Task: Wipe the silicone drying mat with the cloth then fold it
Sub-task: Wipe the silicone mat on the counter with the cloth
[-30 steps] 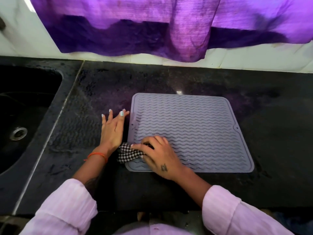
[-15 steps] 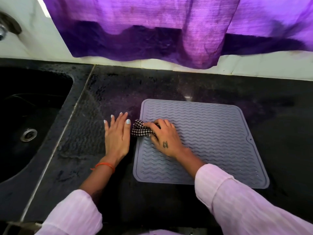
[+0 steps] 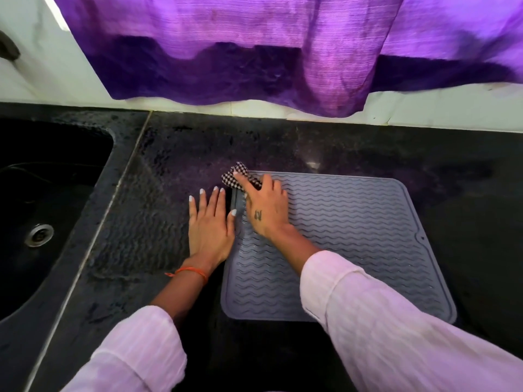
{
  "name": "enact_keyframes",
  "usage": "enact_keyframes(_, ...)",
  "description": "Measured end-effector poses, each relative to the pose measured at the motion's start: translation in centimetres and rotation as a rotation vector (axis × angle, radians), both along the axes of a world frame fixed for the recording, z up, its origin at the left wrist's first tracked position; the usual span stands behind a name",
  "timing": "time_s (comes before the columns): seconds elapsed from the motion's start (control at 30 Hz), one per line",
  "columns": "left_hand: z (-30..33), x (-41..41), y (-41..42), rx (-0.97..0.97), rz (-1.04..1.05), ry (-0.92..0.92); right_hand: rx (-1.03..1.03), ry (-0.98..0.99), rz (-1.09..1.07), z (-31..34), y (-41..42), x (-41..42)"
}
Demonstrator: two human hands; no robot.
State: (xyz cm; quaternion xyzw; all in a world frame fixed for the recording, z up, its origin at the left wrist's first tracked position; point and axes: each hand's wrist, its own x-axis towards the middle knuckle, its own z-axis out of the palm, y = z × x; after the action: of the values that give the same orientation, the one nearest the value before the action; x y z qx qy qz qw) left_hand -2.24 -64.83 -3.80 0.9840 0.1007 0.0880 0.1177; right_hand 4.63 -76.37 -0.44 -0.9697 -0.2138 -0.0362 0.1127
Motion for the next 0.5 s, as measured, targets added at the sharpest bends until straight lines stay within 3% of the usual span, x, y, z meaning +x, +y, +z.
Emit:
enact_keyframes(0.1,-0.4,0.0,0.0,0.052,-0.019,0.015,-0.098,0.068,0.030,-0.2,0.7,0.9)
enact_keyframes(0.5,-0.6,0.0,0.1,0.056,-0.028,-0.022,-0.054,0.129,-0.090,0.1,1.0,1.8)
